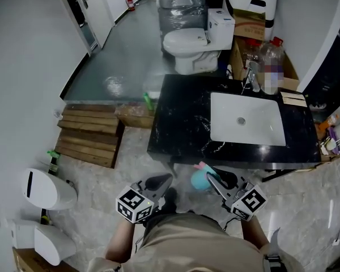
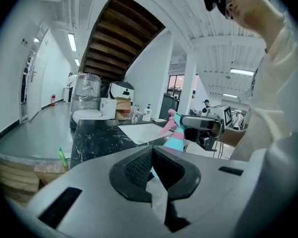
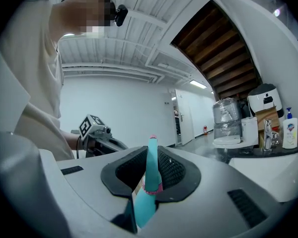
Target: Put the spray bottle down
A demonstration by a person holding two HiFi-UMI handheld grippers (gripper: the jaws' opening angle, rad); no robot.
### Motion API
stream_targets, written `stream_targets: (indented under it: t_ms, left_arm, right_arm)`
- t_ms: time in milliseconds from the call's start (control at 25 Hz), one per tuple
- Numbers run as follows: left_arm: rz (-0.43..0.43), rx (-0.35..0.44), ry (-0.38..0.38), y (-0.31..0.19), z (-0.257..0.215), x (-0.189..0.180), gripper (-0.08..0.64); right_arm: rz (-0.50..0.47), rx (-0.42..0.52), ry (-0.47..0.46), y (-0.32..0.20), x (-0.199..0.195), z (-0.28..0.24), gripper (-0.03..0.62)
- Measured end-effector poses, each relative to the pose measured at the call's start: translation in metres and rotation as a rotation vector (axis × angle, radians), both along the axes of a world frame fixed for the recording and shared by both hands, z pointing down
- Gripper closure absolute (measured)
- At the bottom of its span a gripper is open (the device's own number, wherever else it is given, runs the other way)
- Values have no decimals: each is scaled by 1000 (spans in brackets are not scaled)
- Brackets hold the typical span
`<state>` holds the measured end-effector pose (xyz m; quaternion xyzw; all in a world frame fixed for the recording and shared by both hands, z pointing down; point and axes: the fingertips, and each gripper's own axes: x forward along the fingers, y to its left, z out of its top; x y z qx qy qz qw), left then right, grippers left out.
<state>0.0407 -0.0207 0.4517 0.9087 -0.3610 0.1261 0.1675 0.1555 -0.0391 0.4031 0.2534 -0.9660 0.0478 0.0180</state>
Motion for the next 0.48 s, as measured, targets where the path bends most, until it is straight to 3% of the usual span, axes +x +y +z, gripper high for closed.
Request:
stream_targets:
  t_ms: [480]
  left_arm:
    - [5,-5,15,-33,3,-31,549]
  right_arm:
    - [25,20,26,-40,-24,-4,520]
